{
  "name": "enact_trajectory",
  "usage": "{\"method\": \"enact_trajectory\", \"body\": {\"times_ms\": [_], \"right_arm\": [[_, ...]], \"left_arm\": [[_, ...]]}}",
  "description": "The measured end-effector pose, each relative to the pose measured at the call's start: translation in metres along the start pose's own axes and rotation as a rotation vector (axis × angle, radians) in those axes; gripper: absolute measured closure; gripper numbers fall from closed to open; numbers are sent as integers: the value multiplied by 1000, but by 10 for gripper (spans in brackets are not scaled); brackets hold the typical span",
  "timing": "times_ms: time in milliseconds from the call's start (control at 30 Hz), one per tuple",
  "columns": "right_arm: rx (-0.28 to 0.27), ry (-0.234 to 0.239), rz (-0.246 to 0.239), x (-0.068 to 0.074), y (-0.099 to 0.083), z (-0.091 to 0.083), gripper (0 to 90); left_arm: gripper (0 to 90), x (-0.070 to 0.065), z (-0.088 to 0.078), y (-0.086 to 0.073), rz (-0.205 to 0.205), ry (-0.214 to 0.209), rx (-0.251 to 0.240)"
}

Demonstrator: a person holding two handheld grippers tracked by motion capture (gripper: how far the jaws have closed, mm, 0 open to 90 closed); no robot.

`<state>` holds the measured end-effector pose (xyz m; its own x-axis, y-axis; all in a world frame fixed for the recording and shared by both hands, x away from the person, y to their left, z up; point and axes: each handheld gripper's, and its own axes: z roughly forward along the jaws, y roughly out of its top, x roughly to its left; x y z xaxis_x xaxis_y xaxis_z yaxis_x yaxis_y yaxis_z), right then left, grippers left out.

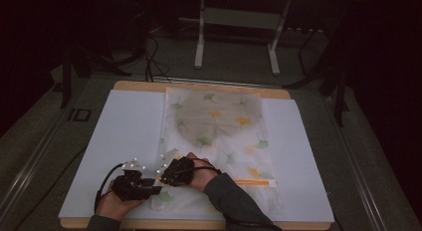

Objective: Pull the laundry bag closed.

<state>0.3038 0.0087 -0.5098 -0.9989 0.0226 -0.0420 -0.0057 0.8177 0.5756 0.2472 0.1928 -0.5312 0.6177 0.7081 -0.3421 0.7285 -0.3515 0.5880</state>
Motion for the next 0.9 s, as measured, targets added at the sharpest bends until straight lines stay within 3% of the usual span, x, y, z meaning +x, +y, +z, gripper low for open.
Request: {"method": "enact_trajectory", "body": {"times_ms": [267,567,667,900], "right_arm": [[-7,-2,-7,0,1,-5,834],[-18,2,-14,0,1,-5,834],[-17,0,-13,0,0,-4,834],[-19,9,2,-2,-4,0,837]], "left_arm": [[595,2,4,3,-16,-39,2],[793,6,8,2,-58,-81,8],[866,6,9,2,-55,-85,12],[884,7,9,2,-55,-94,6]]}}
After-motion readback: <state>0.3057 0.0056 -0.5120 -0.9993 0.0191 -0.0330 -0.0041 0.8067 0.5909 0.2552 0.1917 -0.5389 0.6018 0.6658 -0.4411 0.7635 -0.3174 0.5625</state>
